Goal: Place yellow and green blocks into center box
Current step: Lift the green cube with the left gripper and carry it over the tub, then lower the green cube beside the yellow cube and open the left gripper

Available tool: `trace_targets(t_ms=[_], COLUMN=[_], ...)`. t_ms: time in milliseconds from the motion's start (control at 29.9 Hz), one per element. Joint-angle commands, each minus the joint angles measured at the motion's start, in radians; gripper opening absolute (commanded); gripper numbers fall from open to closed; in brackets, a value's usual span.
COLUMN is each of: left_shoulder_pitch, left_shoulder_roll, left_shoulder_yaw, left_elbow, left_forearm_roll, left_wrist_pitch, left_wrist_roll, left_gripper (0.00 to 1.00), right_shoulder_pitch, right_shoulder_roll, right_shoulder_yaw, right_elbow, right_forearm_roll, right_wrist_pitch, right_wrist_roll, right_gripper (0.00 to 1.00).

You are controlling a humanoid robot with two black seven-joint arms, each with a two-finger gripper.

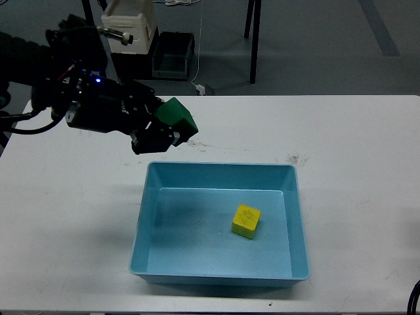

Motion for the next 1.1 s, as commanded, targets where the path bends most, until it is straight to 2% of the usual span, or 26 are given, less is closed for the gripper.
trace_targets(t_ms=[0,167,434,601,668,735,868,902,935,1069], left_shoulder_pitch=[-0.074,-0.139,-0.124,-0.110,-0.099,-0.090,-0.073,-0.069,-0.064,-0.035], left_shoulder_roll=[-0.107,-0.228,-0.377,-0.443,-0.452,-0.454,-0.452,-0.452,-0.451,-0.451], left_shoulder_yaw=[0.132,0.318,0.447,0.481,0.481,0.481,0.475,0.472,0.470,0.455], left_elbow=[0.004,0.076,0.188,0.273,0.288,0.297,0.299,0.299,0.300,0.303], left_forearm_roll=[0.064,0.133,0.193,0.201,0.201,0.201,0.189,0.187,0.187,0.161], left_wrist_pitch=[0.000,0.000,0.000,0.000,0.000,0.000,0.000,0.000,0.000,0.000], left_wrist_roll=[0.000,0.000,0.000,0.000,0.000,0.000,0.000,0.000,0.000,0.000], left_gripper=[0.28,0.29,0.30,0.35,0.39,0.51,0.89,0.96,0.99,1.00], right_shoulder_pitch=[-0.001,-0.001,0.001,0.001,0.001,0.001,0.001,0.001,0.001,0.001], right_shoulder_roll=[0.000,0.000,0.000,0.000,0.000,0.000,0.000,0.000,0.000,0.000], right_shoulder_yaw=[0.000,0.000,0.000,0.000,0.000,0.000,0.000,-0.002,-0.002,-0.003], right_elbow=[-0.009,-0.012,-0.031,-0.029,-0.029,-0.029,-0.029,-0.029,-0.029,-0.023], right_forearm_roll=[0.000,0.001,0.015,0.015,0.015,0.015,0.015,0.015,0.015,0.015], right_wrist_pitch=[0.000,0.000,0.000,0.000,0.000,0.000,0.000,0.000,0.000,0.003], right_wrist_roll=[0.001,0.001,0.001,0.001,0.001,0.001,0.001,0.001,0.001,0.003], right_gripper=[0.99,0.99,0.99,0.99,0.99,0.99,0.99,0.99,0.99,0.99])
